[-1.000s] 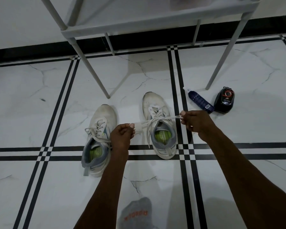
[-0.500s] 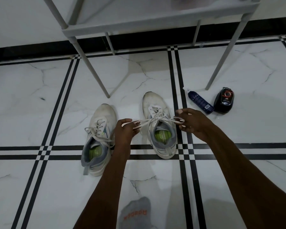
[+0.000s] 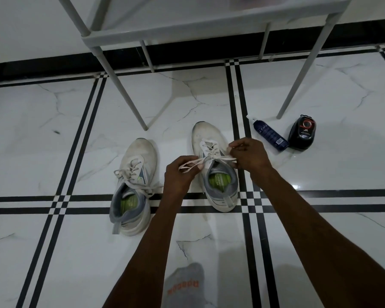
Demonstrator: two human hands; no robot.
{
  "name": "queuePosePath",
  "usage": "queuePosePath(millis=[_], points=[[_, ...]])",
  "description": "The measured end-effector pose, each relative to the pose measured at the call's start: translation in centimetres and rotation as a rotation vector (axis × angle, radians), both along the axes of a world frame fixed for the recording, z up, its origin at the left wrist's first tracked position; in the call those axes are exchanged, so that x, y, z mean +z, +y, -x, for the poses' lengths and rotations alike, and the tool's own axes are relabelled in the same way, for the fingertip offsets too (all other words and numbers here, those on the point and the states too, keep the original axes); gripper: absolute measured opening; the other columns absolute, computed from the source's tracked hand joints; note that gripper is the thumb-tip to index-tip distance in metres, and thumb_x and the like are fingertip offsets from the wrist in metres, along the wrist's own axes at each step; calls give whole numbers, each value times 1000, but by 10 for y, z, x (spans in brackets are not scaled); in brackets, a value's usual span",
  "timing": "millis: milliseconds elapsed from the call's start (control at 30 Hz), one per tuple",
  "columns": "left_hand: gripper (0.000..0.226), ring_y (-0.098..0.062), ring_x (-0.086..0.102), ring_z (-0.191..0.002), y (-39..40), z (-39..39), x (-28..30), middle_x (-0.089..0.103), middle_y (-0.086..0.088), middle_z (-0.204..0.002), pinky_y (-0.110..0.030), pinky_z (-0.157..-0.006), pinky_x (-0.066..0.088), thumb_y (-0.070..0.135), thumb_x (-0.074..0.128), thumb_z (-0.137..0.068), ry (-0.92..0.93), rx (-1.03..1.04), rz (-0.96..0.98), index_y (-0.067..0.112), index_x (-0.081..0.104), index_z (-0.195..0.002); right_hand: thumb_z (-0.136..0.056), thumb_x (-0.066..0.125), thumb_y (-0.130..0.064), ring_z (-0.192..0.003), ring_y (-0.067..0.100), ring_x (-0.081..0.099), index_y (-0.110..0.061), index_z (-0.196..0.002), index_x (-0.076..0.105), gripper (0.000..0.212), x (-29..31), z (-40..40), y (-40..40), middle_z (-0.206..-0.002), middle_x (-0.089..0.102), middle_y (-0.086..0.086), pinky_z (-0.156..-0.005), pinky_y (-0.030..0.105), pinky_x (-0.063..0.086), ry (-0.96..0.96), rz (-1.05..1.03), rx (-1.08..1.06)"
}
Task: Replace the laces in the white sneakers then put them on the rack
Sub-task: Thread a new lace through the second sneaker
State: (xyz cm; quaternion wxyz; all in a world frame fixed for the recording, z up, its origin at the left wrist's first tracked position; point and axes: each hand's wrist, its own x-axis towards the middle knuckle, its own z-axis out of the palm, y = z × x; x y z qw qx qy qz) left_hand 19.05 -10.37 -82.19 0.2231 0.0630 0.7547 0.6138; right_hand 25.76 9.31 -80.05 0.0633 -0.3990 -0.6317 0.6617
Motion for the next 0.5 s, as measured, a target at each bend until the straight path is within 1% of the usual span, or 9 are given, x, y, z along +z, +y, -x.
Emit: queuePosePath(millis=[67, 133, 200, 267, 300, 333, 400, 467, 500], points=[[17, -10, 69, -87, -2, 1, -4, 77, 0, -95, -31, -78, 54, 17, 82, -84, 17, 23, 27, 14, 78, -101, -85, 77, -9, -75, 22, 70, -9, -92, 64, 15, -4, -1, 5, -95, 71, 15, -60, 36, 61, -9, 69, -142], [16, -9, 69, -86, -2, 1, -5, 77, 1, -93, -32, -80, 55, 18, 82, -84, 16, 28, 31, 14, 78, -99, -84, 79, -13, -74, 22, 70, -11, -92, 62, 18, -6, -3, 9, -99, 71, 18, -56, 34, 59, -43, 53, -159], [19, -7, 69, -86, 0, 1, -3, 77, -1, -94, -28, -77, 52, 17, 83, -83, -6, 15, 9, 11, 76, -100, -85, 79, -22, -77, 22, 70, -8, -102, 62, 27, -3, -7, 11, -101, 72, 19, -57, 32, 57, -68, 58, -52], [25, -10, 70, -90, 2, 2, 1, 76, -4, -99, -27, -75, 53, 16, 84, -82, -33, 13, -27, 9, 74, -104, -85, 77, -33, -84, 21, 71, -11, -113, 62, 38, 8, -11, 16, -104, 73, 16, -67, 34, 60, -72, 125, 125], [29, -13, 71, -93, 3, 2, 2, 76, -5, -101, -27, -75, 55, 16, 84, -81, -41, 13, -45, 10, 72, -108, -85, 77, -35, -89, 21, 72, -14, -116, 63, 40, 14, -13, 20, -105, 74, 14, -73, 34, 61, -63, 153, 224], [34, -17, 72, -95, 4, 2, 4, 76, -7, -103, -27, -74, 57, 16, 85, -81, -40, 3, -60, 11, 71, -112, -84, 78, -32, -92, 21, 72, -16, -117, 65, 40, 20, -14, 25, -105, 74, 12, -77, 34, 61, -49, 166, 319], [39, -20, 73, -98, 6, 4, 5, 77, -7, -105, -30, -77, 60, 17, 86, -80, -8, -31, -59, 13, 72, -116, -82, 80, -20, -96, 20, 73, -15, -115, 70, 36, 29, -17, 34, -102, 75, 8, -79, 29, 60, -23, 131, 472], [35, -17, 73, -100, 6, 6, 5, 77, -3, -105, -34, -85, 61, 19, 86, -80, 47, -56, -21, 13, 76, -113, -79, 81, -10, -95, 22, 73, -7, -109, 74, 31, 29, -17, 39, -98, 76, 10, -76, 27, 60, 8, 4, 529], [31, -16, 73, -99, 7, 7, 6, 78, -2, -103, -35, -89, 60, 20, 86, -80, 75, -55, 4, 13, 78, -109, -78, 82, -9, -91, 24, 73, -4, -104, 76, 28, 27, -17, 40, -94, 77, 11, -75, 28, 61, 17, -71, 528]])
